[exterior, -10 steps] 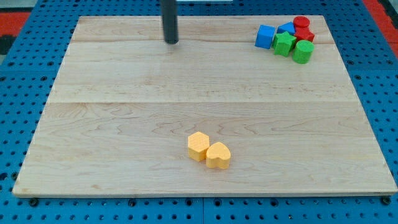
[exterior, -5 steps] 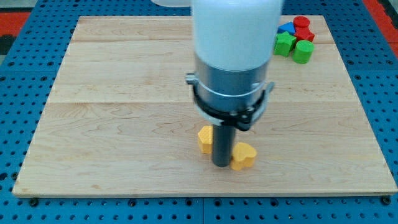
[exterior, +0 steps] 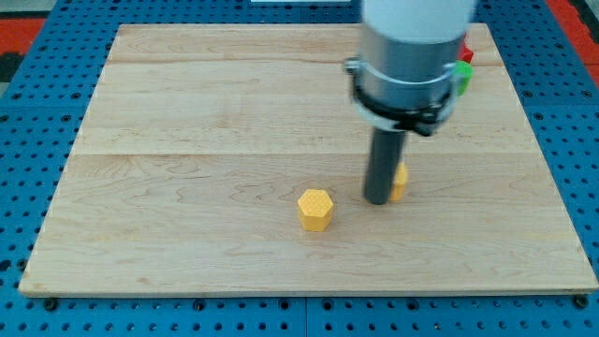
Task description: Slide the yellow heart closer to the green circle
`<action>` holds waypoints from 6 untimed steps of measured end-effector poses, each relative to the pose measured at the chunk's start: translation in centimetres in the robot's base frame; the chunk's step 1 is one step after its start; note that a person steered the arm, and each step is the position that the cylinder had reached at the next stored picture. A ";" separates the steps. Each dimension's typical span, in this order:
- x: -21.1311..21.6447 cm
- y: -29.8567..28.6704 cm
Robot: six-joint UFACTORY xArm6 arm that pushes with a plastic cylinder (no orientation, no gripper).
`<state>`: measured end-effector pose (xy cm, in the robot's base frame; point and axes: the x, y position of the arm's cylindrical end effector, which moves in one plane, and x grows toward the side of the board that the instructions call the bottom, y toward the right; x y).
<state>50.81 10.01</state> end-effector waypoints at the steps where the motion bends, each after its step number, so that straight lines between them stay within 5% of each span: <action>1: -1.9 1.4; 3: -8.1 4.1; 5: -6.8 9.9; 6: -9.6 6.3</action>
<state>41.19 16.30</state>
